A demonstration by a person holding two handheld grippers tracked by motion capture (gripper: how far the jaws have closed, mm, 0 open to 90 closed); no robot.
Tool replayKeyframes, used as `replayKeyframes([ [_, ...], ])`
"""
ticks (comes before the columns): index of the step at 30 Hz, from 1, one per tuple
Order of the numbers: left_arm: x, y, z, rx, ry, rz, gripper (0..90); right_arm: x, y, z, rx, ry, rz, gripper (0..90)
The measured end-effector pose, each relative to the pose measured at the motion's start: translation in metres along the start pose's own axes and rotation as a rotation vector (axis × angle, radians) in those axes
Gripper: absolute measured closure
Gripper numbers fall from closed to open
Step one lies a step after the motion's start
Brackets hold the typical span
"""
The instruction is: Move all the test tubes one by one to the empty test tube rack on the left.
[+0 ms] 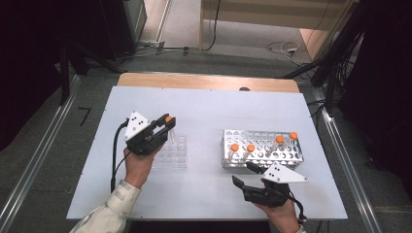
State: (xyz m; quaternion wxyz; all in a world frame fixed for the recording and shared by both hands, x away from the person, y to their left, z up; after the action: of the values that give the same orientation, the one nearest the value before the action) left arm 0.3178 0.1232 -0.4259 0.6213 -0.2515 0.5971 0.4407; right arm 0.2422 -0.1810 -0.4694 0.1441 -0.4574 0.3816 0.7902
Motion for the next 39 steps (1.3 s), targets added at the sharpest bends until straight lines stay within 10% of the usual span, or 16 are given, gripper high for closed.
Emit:
replayKeyframes([
  [39, 0.029, -0.007, -0.012, 0.012, -0.026, 0.135, 56.0, 0.002, -0.003, -0.002, 0.013, 0.006, 0.008, 30.7],
])
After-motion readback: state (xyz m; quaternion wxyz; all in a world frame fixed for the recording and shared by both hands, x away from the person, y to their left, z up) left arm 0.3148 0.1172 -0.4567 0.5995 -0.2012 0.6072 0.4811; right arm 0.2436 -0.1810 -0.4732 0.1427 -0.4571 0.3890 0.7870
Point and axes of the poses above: each handheld gripper's, and its own axes: y roughly backward along the jaws, x roughly out of its underside, z roughly to its left, the point moved 5 cm from there along -y, roughly forward along the jaws, and after that the axes turned 15 degrees about -y, right-handed, at the moved point
